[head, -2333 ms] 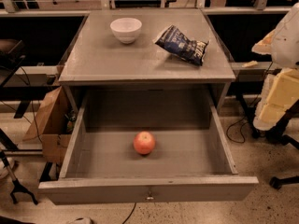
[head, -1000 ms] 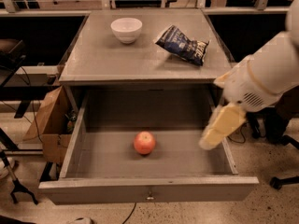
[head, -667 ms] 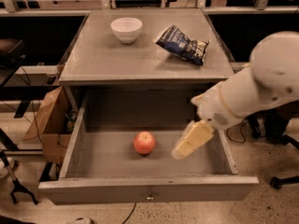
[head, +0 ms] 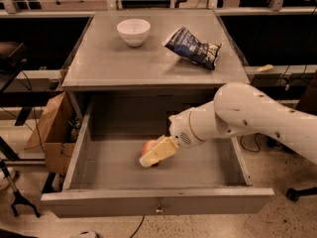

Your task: Pick apple from top drawer and place on counter

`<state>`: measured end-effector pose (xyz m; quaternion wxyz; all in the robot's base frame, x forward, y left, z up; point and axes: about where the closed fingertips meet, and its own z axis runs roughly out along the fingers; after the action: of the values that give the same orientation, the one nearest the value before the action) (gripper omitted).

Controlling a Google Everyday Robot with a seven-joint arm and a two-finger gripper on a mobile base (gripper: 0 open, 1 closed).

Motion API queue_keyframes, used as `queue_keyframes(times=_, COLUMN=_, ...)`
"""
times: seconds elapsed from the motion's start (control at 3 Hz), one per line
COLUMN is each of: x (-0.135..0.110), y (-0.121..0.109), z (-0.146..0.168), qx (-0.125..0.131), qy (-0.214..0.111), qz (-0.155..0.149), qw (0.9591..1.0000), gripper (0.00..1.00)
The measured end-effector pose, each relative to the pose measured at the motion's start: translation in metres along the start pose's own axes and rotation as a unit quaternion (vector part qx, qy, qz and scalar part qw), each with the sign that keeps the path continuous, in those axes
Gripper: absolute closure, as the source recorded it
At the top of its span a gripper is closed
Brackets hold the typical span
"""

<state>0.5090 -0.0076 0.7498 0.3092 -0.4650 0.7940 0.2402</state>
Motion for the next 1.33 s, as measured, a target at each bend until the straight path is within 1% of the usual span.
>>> queue_keyframes(times=0.33, x=-0.011, y=-0.016, z=0.001, qx=0.03, qy=-0.022, qz=0.0, qw=0.9993, gripper=0.0)
queue_keyframes(times=0.67, x=-0.011, y=-0.016, z=0.002, qx=0.03, qy=-0.023, qz=-0.001, qw=0.9993, gripper=0.0)
queue_keyframes(times=1.0, x=-0.008, y=-0.025, z=0.014, qx=0.033, qy=-0.033, qz=-0.02, qw=0.9987, gripper=0.0)
queue_keyframes(times=1.33, x=0.002, y=-0.043, z=0.036, qx=0.038, qy=-0.047, qz=-0.058, qw=0.9965, gripper=0.0)
